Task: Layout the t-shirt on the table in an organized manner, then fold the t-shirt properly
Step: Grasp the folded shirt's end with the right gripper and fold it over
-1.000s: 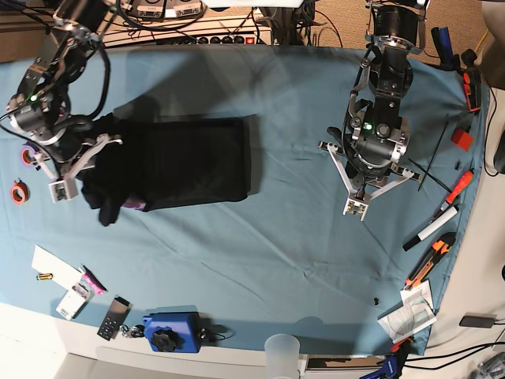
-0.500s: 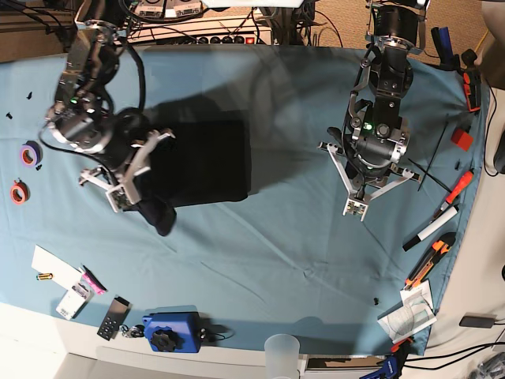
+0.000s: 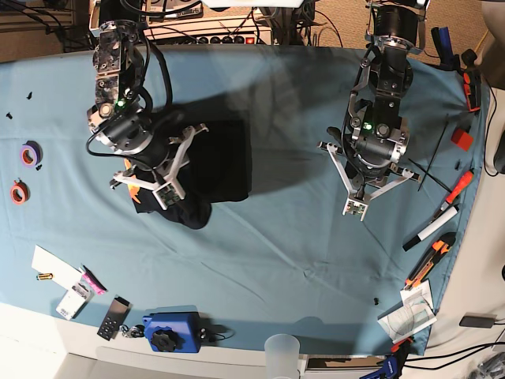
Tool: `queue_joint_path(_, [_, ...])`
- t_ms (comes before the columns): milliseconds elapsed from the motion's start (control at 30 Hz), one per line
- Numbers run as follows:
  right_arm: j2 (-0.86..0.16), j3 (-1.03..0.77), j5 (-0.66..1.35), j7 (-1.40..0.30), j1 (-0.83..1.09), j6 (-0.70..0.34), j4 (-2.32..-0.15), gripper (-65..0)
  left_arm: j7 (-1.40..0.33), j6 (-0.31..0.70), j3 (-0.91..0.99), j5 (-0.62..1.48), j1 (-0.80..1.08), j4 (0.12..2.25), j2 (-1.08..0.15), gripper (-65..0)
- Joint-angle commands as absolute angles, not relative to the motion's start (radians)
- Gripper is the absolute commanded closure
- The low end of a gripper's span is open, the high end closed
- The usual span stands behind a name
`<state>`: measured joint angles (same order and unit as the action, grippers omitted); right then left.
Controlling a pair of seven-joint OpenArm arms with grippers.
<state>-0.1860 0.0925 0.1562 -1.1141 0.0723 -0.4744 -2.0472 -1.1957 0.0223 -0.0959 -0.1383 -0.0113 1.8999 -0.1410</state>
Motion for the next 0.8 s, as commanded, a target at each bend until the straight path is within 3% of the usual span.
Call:
queue_joint_path(0, [-0.194, 0.102, 0.168, -1.069, 0.058, -0.474, -2.064, -18.9, -1.178, 0.019, -0.094, -0.146, -0.025, 1.916, -0.142, 0.0])
queue_joint_path(67, [-0.194, 0.127, 0.168, -1.044, 0.058, -0.474, -2.064, -21.2, -1.178, 0.019, -0.094, -0.146, -0.025, 1.916, -0.142, 0.0])
queue_joint_path(533, [-0.194, 0.273, 0.286, -1.095, 0.02, -0.471, -2.064, -21.2, -1.178, 0.019, -0.094, -0.146, -0.025, 1.916, -0.142, 0.0])
queue_joint_path(700, [-0.194, 0.273, 0.097, -1.214, 0.02, -0.316, -2.064, -21.2, -1.178, 0.019, -0.094, -0.146, -0.025, 1.916, -0.142, 0.0])
queue_joint_path(767, [-0.194, 0.273, 0.033, -1.213, 0.02, -0.313, -2.064, -21.2, -1.178, 0.019, -0.094, -0.145, -0.025, 1.916, -0.142, 0.0])
